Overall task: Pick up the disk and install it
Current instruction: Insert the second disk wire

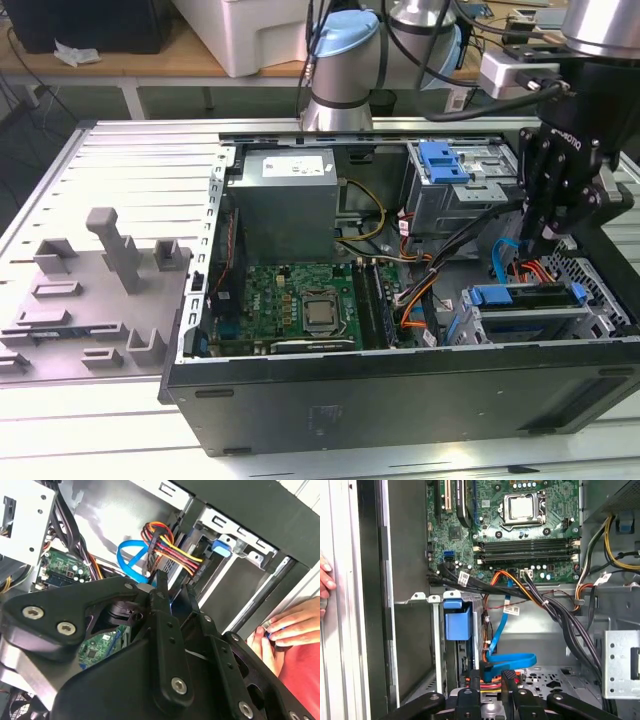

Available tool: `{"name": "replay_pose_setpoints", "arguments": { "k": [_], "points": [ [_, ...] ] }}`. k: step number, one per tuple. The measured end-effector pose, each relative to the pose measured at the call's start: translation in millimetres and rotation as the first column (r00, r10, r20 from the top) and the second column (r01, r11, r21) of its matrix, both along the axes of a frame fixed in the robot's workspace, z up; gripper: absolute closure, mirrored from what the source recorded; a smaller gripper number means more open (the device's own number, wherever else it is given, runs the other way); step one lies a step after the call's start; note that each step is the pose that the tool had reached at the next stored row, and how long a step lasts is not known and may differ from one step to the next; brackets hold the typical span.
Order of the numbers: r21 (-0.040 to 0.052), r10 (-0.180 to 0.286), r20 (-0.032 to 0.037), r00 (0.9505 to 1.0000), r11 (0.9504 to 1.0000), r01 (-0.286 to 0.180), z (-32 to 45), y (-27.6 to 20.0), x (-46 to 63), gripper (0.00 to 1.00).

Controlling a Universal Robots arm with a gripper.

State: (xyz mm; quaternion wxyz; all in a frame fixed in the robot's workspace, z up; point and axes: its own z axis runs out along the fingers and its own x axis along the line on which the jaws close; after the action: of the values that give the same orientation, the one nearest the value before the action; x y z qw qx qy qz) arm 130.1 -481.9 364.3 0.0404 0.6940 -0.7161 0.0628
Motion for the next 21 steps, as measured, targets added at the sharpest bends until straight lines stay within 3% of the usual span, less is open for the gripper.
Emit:
{"name": "replay_pose_setpoints", "arguments": {
  "k": [5,21],
  "points": [
    [-0.0036,0.002,-0.0001,1.0000,1.0000,-0.002,0.0,-0.1,-8.5,0.69],
    [-0.0037,-0.001,-0.0001,1.0000,1.0000,0.001,-1.2,-0.6,-8.4,0.69]
  ]
}}
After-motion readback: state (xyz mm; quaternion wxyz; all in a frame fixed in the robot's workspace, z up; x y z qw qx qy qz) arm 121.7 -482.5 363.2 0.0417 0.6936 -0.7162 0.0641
